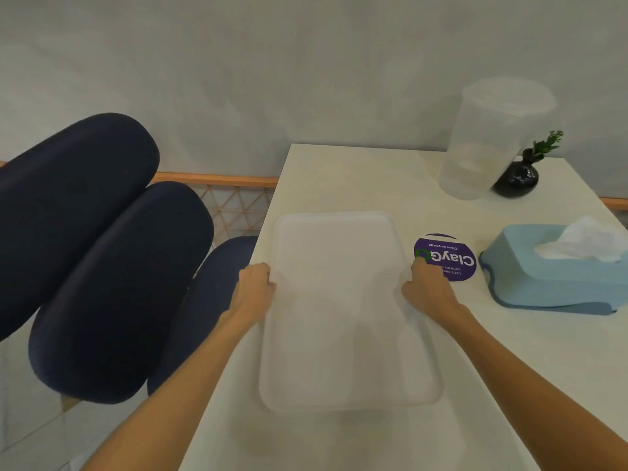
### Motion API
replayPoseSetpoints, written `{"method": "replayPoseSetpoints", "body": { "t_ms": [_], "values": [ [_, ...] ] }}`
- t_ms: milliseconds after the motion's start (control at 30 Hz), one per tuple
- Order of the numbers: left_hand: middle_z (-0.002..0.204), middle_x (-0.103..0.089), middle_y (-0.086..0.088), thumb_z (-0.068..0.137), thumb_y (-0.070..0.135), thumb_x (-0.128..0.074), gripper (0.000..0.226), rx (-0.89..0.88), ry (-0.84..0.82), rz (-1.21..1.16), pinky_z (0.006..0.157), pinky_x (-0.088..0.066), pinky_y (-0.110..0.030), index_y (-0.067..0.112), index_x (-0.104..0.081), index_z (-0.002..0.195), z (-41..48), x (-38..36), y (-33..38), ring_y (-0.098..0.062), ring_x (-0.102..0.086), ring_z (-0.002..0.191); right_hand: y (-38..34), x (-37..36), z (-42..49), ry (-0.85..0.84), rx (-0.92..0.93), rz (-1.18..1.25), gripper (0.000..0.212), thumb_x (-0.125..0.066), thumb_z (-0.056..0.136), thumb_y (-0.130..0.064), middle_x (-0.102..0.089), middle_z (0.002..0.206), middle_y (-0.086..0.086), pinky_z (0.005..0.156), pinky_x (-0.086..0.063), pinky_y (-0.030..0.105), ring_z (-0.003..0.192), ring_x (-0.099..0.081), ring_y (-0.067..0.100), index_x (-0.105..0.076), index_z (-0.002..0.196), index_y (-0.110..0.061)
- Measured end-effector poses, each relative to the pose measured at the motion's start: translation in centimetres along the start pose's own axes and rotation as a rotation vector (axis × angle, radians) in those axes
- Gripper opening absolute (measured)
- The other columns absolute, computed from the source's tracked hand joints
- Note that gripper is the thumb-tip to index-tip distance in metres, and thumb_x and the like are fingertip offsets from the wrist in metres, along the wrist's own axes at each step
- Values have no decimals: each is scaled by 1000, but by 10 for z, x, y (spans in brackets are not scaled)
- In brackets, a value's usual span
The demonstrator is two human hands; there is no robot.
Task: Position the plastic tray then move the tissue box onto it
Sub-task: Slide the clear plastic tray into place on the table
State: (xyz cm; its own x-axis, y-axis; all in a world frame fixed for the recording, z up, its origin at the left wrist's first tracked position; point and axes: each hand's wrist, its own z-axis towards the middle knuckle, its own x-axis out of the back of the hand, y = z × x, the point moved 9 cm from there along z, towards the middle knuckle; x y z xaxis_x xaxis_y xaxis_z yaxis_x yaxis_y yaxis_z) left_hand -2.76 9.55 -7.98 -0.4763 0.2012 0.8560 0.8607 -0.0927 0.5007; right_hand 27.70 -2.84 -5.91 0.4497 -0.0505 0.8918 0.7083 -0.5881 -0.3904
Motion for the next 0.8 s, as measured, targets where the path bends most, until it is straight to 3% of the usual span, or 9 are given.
{"method": "replayPoseSetpoints", "body": {
  "t_ms": [67,200,300,433,533,667,800],
  "values": [
    [65,-44,-3,89,3,-59,37,-15,13,32,63,-46,-37,13,-40,59,9,9,-4,-21,-45,60,-5,-8,-6,-21,-9,38,17,-48,81,4,-57,99,20,65,-42,33,77,-50,31,-43,97,1],
    [77,-49,-8,89,2,-57,20,-68,7,65,67,-47,-38,6,-51,70,28,19,1,-24,-49,67,-15,-10,-6,-39,-30,109,16,-47,83,4,-47,92,14,62,-40,33,77,-50,31,-44,98,0],
    [75,-47,-8,90,2,-56,17,-90,6,85,62,-43,-35,2,-54,73,43,22,9,-24,-47,66,-24,-7,1,-32,-34,133,12,-46,83,5,-52,98,20,59,-39,31,77,-48,29,-40,93,1],
    [72,-47,-8,90,1,-55,12,-79,8,93,59,-44,-36,-1,-57,79,57,24,11,-27,-50,66,-31,-5,10,-8,-58,121,29,-46,85,4,-55,116,26,66,-40,33,80,-46,30,-46,113,10],
    [76,-56,-12,88,0,-55,10,-86,4,77,68,-54,-44,-3,-62,82,64,24,6,-31,-56,69,-34,-9,11,-11,-71,127,30,-46,85,3,-54,118,26,68,-40,33,81,-46,30,-46,114,8],
    [81,-62,-15,88,0,-54,12,-83,11,54,73,-56,-47,-2,-65,86,63,24,-1,-35,-62,75,-35,-13,11,-11,-80,127,13,-44,84,3,-55,117,26,68,-40,34,81,-46,31,-40,96,0],
    [93,-68,-19,88,0,-53,14,-78,-8,24,74,-56,-48,-2,-66,93,61,24,-1,-37,-65,82,-35,-15,11,-12,-85,112,22,-44,84,2,-55,118,26,69,-41,35,83,-48,31,-45,106,4]
  ]
}}
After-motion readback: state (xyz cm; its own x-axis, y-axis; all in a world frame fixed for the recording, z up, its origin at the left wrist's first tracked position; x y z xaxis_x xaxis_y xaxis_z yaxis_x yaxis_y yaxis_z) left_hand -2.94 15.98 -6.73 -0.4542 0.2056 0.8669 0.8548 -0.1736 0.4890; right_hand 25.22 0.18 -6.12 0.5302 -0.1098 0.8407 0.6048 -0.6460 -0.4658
